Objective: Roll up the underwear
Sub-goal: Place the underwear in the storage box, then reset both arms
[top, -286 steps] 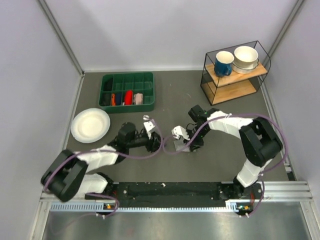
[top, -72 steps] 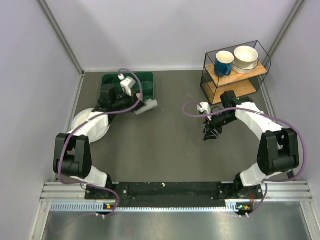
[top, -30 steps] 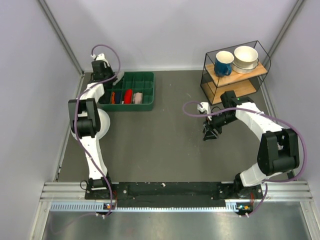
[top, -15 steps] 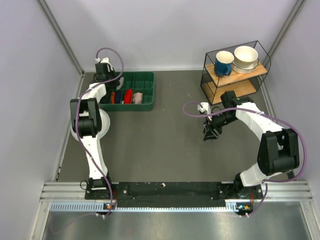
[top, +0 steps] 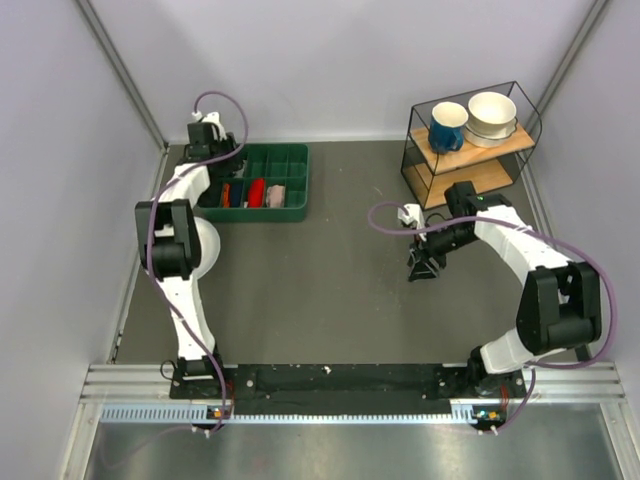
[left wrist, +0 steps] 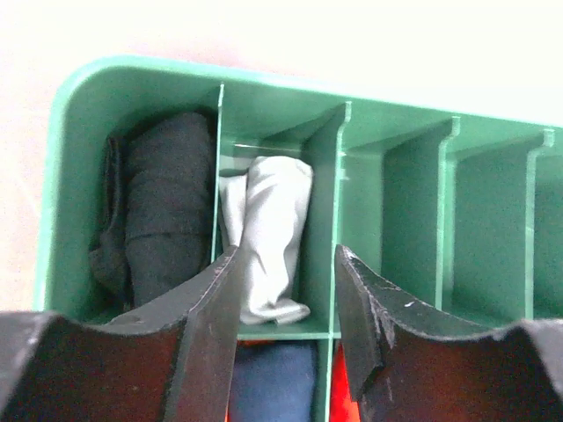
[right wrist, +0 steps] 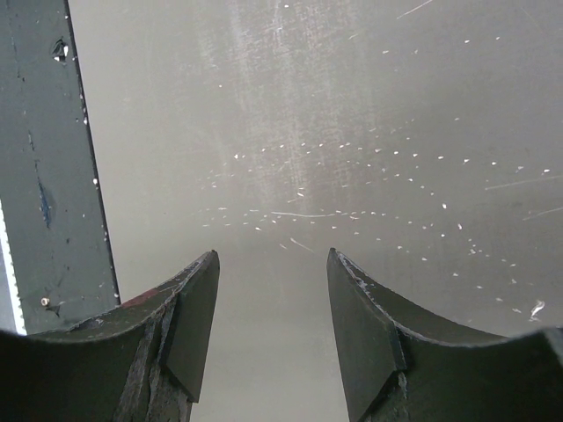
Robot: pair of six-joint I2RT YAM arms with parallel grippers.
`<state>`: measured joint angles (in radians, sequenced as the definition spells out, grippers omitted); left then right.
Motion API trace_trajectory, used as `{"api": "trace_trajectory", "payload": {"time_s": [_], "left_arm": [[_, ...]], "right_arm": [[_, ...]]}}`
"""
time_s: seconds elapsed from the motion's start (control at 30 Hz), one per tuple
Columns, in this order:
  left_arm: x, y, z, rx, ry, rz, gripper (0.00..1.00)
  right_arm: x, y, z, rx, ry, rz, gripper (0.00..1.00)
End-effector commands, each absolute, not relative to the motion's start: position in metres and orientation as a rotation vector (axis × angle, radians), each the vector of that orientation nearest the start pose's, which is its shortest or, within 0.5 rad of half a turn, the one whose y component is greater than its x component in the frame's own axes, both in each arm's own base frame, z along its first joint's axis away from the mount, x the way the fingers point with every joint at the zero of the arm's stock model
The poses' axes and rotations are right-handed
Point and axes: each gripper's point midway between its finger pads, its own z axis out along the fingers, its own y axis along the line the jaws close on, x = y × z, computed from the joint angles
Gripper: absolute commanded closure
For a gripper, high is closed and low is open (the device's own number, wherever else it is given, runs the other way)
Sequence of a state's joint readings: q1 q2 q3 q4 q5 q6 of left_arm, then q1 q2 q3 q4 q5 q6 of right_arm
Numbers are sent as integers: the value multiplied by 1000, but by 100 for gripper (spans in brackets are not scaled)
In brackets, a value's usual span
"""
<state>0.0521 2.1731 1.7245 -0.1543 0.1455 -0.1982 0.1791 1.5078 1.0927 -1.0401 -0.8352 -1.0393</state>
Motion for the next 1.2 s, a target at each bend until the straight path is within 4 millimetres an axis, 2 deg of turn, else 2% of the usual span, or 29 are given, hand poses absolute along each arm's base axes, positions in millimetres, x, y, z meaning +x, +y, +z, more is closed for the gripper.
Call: {"api": "trace_trajectory", "payload": {"time_s": [0.0,0.07,0.13,0.17,0.2,0.27,0.3,0.37,0.4,0.43,0.47,0.5,0.53,0.57,0.63,0.67,0.7,0.77,0.83,0.87,0.97,1.17], "left_arm": [[579,-11,205,-63,1983,-278,49],[562,-18,217,-20,1952,-310,44],[533,-28,233,27,1896,-351,36],[523,-33,239,45,1873,-367,2],[500,-37,246,61,1857,-382,1],[474,-48,255,106,1835,-433,1],[449,-52,266,126,1809,-442,1],[420,-64,276,177,1780,-506,1],[398,-70,292,207,1740,-526,1],[381,-80,292,232,1757,-587,1],[356,-95,311,316,1709,-662,1],[343,-101,316,346,1704,-701,1],[329,-105,314,354,1737,-738,1],[312,-110,329,385,1715,-752,1],[292,-111,330,375,1753,-759,1],[277,-110,341,375,1720,-741,1],[270,-111,343,370,1708,-737,1],[248,-112,349,355,1671,-745,1],[235,-113,355,332,1640,-752,1],[224,-114,358,346,1610,-742,1],[208,-112,357,354,1584,-702,1],[192,-95,348,294,1593,-570,1]], "right_arm": [[237,149,135,-1473,1967,924,47],[245,146,150,-1449,1938,878,47],[254,138,168,-1383,1919,814,47],[262,135,178,-1358,1892,771,47],[270,126,186,-1287,1914,739,47],[281,116,210,-1206,1890,654,46],[290,109,220,-1129,1911,610,45],[302,91,251,-1014,1900,507,45],[308,86,262,-924,1917,488,42],[312,76,281,-868,1892,448,41],[309,73,296,-837,1862,423,28],[308,71,306,-778,1859,420,1],[316,66,320,-724,1821,372,1],[318,57,328,-575,1849,347,1],[319,50,358,-440,1775,297,1],[319,42,365,-325,1776,288,1],[311,39,377,-276,1738,270,1],[308,29,388,-141,1714,248,1],[296,26,402,-111,1670,229,1],[293,20,404,-65,1661,204,1],[279,15,412,-40,1630,168,1],[259,20,413,-61,1608,181,1]]}}
